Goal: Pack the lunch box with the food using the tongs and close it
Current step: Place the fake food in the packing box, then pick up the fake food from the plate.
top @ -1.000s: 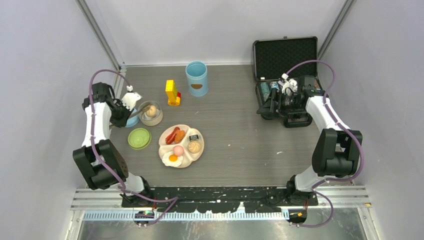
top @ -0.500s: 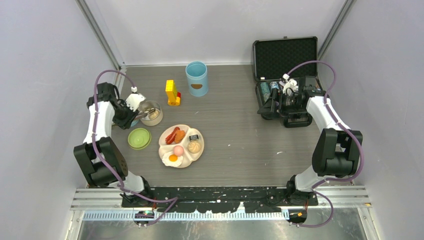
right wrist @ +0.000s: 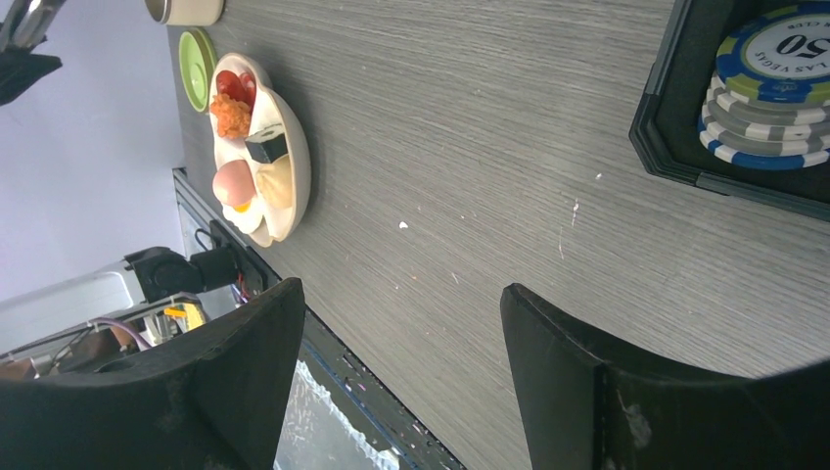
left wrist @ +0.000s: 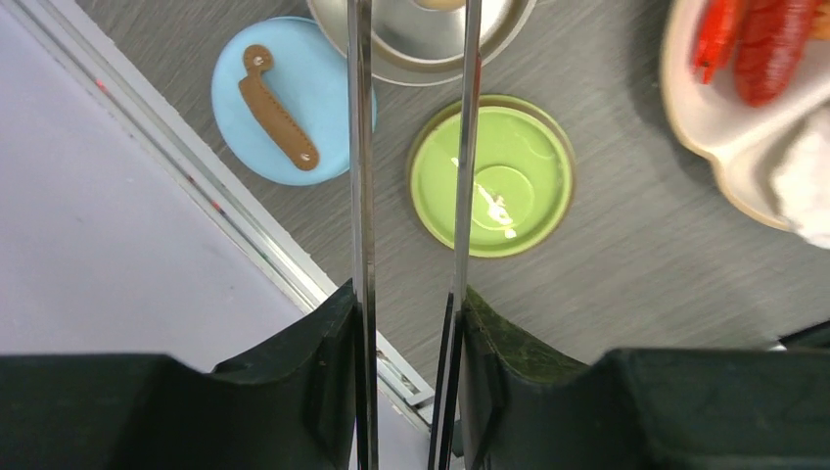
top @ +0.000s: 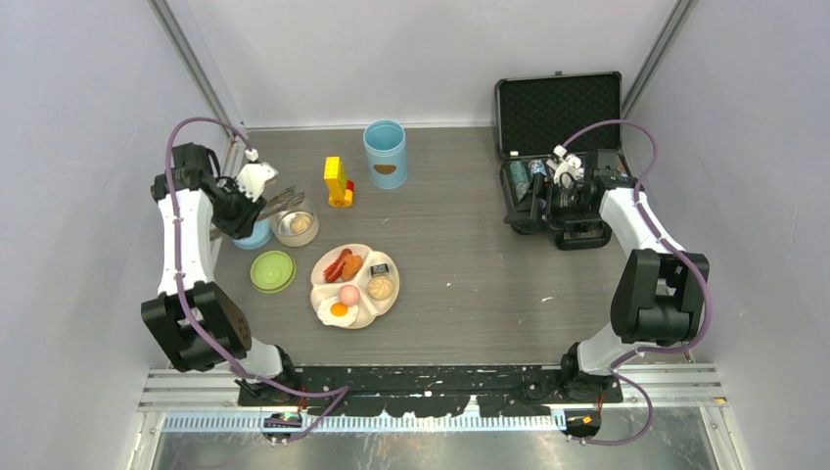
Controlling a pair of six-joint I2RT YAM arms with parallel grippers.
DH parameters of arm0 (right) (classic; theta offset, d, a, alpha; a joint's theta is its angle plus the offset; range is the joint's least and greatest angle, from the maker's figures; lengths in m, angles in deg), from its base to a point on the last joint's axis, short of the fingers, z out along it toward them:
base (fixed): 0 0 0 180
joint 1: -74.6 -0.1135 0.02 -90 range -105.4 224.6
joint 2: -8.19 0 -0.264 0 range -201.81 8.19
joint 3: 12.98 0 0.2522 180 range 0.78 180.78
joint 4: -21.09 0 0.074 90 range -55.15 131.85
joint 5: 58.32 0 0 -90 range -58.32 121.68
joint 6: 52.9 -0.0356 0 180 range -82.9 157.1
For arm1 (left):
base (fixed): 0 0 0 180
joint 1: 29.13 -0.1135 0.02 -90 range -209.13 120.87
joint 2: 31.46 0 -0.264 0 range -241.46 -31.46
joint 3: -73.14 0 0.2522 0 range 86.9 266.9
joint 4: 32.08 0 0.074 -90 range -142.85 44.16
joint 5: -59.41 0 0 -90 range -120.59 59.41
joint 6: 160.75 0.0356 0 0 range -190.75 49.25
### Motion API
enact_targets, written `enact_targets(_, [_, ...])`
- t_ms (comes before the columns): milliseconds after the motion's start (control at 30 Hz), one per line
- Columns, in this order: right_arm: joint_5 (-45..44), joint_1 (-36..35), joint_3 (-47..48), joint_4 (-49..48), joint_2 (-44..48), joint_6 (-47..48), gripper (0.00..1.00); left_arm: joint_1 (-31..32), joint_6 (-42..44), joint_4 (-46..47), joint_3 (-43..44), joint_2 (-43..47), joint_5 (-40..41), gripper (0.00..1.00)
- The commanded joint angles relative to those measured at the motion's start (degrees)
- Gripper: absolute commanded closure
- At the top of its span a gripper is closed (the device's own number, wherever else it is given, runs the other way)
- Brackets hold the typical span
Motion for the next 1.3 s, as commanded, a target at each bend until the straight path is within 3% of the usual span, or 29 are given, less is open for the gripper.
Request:
enact_targets(0, [0.6,0.4,0.3,-1.2,-0.2,0.2,0.22,0.6,1.8,-9.5,3.5,4.8,-5.7,0.62])
enact_targets(133, [1.2,0.4,0.3,-1.2,-0.5,0.0,0.22,4.7,4.6,-17.3,3.2,8.5,-7.1,0.62])
enact_targets(233, [1.3,0.4,0.2,-1.1,-0.3,0.0,0.22,11.1,4.7,-18.8,1.2,12.3,-6.1,0.61])
enact_targets(300, [1.3,0.4,0.1,-1.1,-0.1,0.0,0.22,15.0,4.1,-18.8,-0.3,14.8,-5.1,0.6])
enact_targets(333, [1.3,0.4,0.0,-1.1,0.2,0.0,0.22,21.3,2.2,-18.7,-1.6,17.1,-4.0,0.56])
enact_targets(433, [1.4,0.4,-0.2,-1.1,0.5,0.0,0.22,29.5,-1.2,-18.8,-2.8,18.5,-1.3,0.54])
enact_targets(633, [1.4,0.4,-0.5,-1.2,1.1,0.1,0.22,39.5,-5.1,-17.3,-6.8,19.2,4.0,0.54])
enact_targets(800, [1.4,0.4,-0.6,-1.1,1.4,0.0,0.22,47.9,-6.9,-13.4,-11.9,20.7,13.0,0.53])
enact_targets(1267, [1.7,0.4,-0.7,-1.1,1.2,0.2,0.22,53.1,-7.7,-8.5,-14.8,19.5,20.4,0.53])
